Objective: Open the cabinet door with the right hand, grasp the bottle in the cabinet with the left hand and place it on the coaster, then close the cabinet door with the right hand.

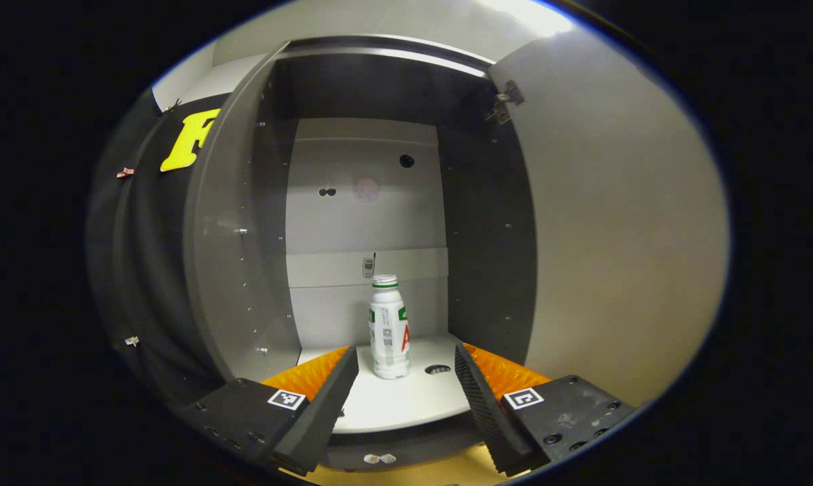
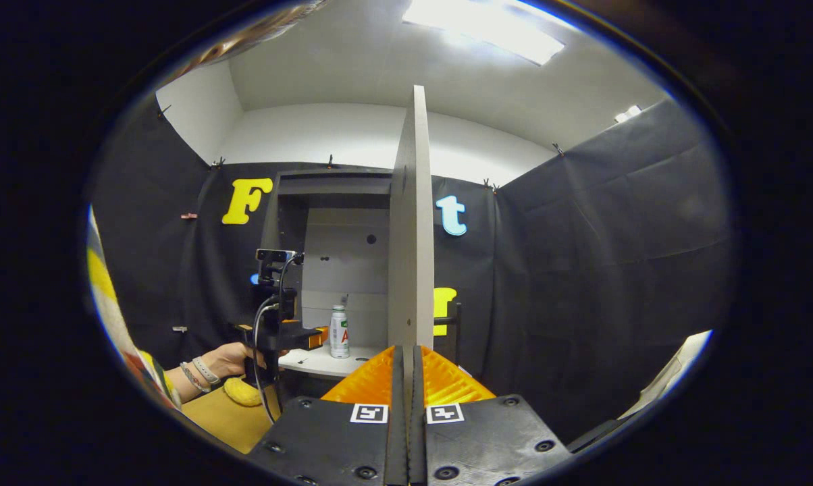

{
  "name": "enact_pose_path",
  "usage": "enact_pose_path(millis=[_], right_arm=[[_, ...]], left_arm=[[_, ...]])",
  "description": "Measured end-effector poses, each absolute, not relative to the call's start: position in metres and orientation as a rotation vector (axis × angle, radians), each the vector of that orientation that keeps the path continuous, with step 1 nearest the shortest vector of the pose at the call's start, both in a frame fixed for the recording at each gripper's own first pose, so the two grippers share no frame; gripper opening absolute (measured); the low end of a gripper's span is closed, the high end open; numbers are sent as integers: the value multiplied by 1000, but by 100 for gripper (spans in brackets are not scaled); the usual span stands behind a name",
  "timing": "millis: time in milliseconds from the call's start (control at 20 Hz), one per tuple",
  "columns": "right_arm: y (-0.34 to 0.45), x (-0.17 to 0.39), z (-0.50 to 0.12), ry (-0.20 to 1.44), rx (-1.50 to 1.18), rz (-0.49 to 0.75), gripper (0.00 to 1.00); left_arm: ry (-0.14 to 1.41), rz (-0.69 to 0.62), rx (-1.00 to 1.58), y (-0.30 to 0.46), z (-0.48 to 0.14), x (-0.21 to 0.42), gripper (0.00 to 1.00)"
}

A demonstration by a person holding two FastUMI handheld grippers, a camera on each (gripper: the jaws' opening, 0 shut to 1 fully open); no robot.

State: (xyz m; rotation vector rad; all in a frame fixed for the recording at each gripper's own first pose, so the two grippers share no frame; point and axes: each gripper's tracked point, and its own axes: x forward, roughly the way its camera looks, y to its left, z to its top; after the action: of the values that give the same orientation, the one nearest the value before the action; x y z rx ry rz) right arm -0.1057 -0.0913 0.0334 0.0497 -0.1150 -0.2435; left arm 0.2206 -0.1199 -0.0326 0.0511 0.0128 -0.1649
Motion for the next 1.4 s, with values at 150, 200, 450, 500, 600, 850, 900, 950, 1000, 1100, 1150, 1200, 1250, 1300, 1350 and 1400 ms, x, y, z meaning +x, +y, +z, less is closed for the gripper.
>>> enact_pose_path(millis=[150, 200, 450, 500, 600, 850, 900, 950, 1000, 1100, 1150, 1200, 1250, 1300, 1350, 1400], right_arm=[[-73, -95, 33, -100, 22, -303, 6], [-66, -90, 35, -101, 9, -314, 6], [-43, -74, 32, -76, -16, -343, 5], [-40, -68, 28, -61, -21, -352, 5], [-35, -55, 20, -37, -34, -354, 5], [-39, -46, 15, -21, -45, -330, 5], [-40, -45, 14, -19, -48, -328, 5], [-40, -42, 11, -16, -49, -326, 5], [-41, -41, 9, -9, -50, -326, 6], [-45, -35, 7, 4, -46, -322, 5], [-47, -28, 7, 8, -42, -321, 5], [-48, -24, 8, 12, -38, -320, 6], [-49, -22, 7, 15, -34, -318, 5], [-49, -21, 7, 16, -31, -316, 6], [-50, -22, 8, 16, -27, -314, 6], [-52, -23, 8, 15, -24, -314, 6]], left_arm=[[21, -188, 59, -118, -42, 263, 90], [22, -204, 51, -120, -46, 276, 90], [28, -236, 74, -126, -63, 324, 89], [26, -233, 72, -126, -65, 331, 89], [38, -233, 61, -126, -71, 345, 89], [57, -224, 35, -122, -77, 376, 89], [64, -225, 14, -122, -77, 381, 89], [67, -225, -2, -122, -76, 387, 89], [68, -224, -13, -121, -75, 392, 89], [79, -220, -10, -119, -76, 401, 89], [84, -217, -3, -119, -79, 405, 89], [91, -215, 3, -120, -80, 407, 89], [96, -218, 7, -121, -82, 409, 89], [97, -216, 10, -122, -83, 410, 87], [91, -216, 9, -123, -83, 413, 84], [96, -224, 7, -124, -83, 412, 81]])
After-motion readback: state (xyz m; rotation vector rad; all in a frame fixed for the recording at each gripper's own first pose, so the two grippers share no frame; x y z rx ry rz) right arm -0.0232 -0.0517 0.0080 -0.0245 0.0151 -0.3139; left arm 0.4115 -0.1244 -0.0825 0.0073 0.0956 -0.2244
